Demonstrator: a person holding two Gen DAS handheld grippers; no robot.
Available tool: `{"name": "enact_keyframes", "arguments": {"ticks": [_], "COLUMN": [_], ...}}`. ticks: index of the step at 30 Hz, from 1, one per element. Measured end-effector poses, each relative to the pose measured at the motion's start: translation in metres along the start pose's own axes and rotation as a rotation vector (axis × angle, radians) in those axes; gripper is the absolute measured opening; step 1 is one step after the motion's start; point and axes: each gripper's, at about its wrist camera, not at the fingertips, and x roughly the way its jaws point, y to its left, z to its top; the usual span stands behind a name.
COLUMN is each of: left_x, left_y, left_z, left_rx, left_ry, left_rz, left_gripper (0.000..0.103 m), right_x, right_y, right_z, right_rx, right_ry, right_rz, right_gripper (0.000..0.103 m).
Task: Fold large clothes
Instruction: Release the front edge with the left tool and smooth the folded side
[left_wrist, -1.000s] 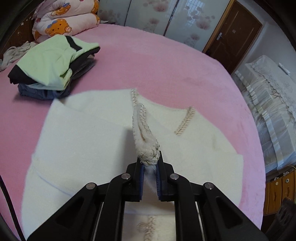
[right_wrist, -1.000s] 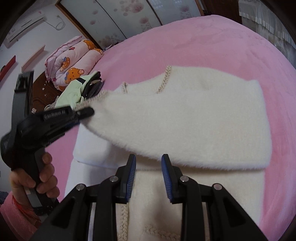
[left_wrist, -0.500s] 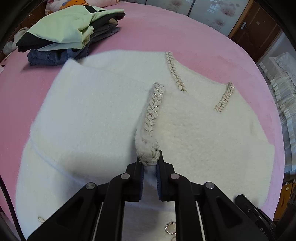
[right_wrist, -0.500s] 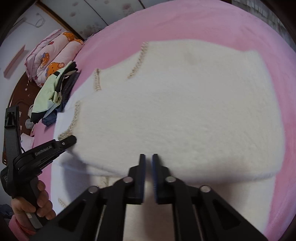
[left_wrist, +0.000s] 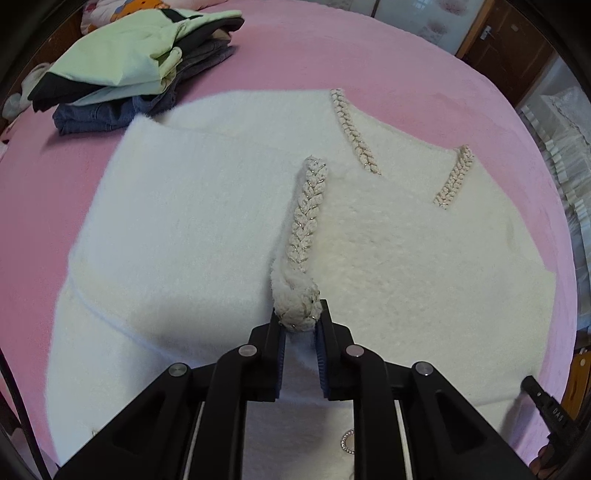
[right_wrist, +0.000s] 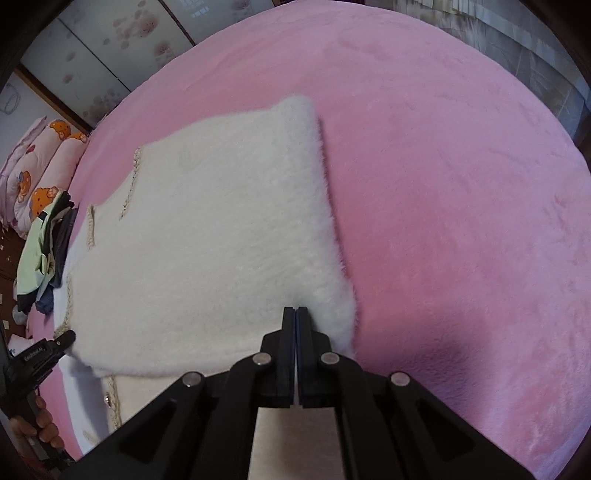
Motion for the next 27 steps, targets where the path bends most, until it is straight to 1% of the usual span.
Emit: {"name": "enact_keyframes", "arguments": {"ticks": [1, 2, 3, 4, 5, 6, 7, 9, 11, 14, 16, 18, 19, 20, 21, 23, 25, 27], "left_x": [-0.001, -0.003, -0.007, -0.012, -0.016, -0.023, -0.030, -0.042, -0.050, -0.048, -0.036, -0.019, -0.010, 0.001, 0.013, 0.025, 0.029, 0.031], "left_y": [0.000, -0.001, -0.003, -0.004, -0.005, -0.006, -0.008, -0.013, -0.022, -0.042, -0.061, -0.079, -0.086, -0.092, -0.099, -0.106, -0.110, -0.111], "left_z": [0.001, 0.002, 0.003, 0.002, 0.002, 0.001, 0.000, -0.005, -0.006, -0.013, -0.018, -0.022, -0.023, -0.023, -0.023, -0.018, -0.010, 0.001], "left_rx": [-0.003, 0.002, 0.015, 0.025, 0.027, 0.030, 0.039, 0.060, 0.078, 0.112, 0.134, 0.164, 0.171, 0.176, 0.180, 0.181, 0.177, 0.158], "left_ry": [0.005, 0.004, -0.004, -0.012, -0.023, -0.038, -0.053, -0.072, -0.076, -0.032, 0.015, 0.050, 0.071, 0.097, 0.121, 0.127, 0.100, 0.074], "left_rz": [0.016, 0.064, 0.138, 0.189, 0.224, 0.242, 0.236, 0.197, 0.132, 0.016, -0.042, -0.069, -0.068, -0.066, -0.066, -0.049, -0.040, -0.036], "left_gripper": [0.020, 0.029, 0.033, 0.049, 0.056, 0.056, 0.056, 0.056, 0.056, 0.056, 0.056, 0.042, 0.029, 0.021, 0.019, 0.019, 0.019, 0.019], "right_x": [-0.001, -0.002, -0.004, -0.008, -0.011, -0.015, -0.018, -0.021, -0.019, -0.008, 0.003, 0.016, 0.023, 0.027, 0.029, 0.033, 0.037, 0.046], "right_y": [0.003, 0.007, 0.011, 0.015, 0.020, 0.025, 0.028, 0.037, 0.052, 0.075, 0.086, 0.094, 0.097, 0.098, 0.099, 0.098, 0.095, 0.089], "right_z": [0.000, 0.000, 0.001, 0.001, 0.002, 0.004, 0.002, -0.002, -0.006, -0.014, -0.017, -0.019, -0.018, -0.016, -0.013, -0.002, 0.012, 0.031], "right_rx": [-0.011, -0.019, -0.022, -0.021, -0.021, -0.024, -0.033, -0.072, -0.142, -0.245, -0.276, -0.285, -0.286, -0.285, -0.282, -0.288, -0.297, -0.281], "right_ry": [0.001, -0.003, -0.011, -0.023, -0.036, -0.050, -0.062, -0.068, -0.049, 0.004, 0.045, 0.082, 0.090, 0.083, 0.073, 0.044, 0.015, -0.009], "right_rz": [-0.018, -0.042, -0.061, -0.085, -0.095, -0.077, -0.033, 0.079, 0.173, 0.242, 0.263, 0.281, 0.277, 0.274, 0.281, 0.284, 0.245, 0.226], "right_gripper": [0.000, 0.000, 0.000, 0.000, 0.000, 0.000, 0.000, 0.000, 0.000, 0.000, 0.000, 0.000, 0.000, 0.000, 0.000, 0.000, 0.000, 0.000]}}
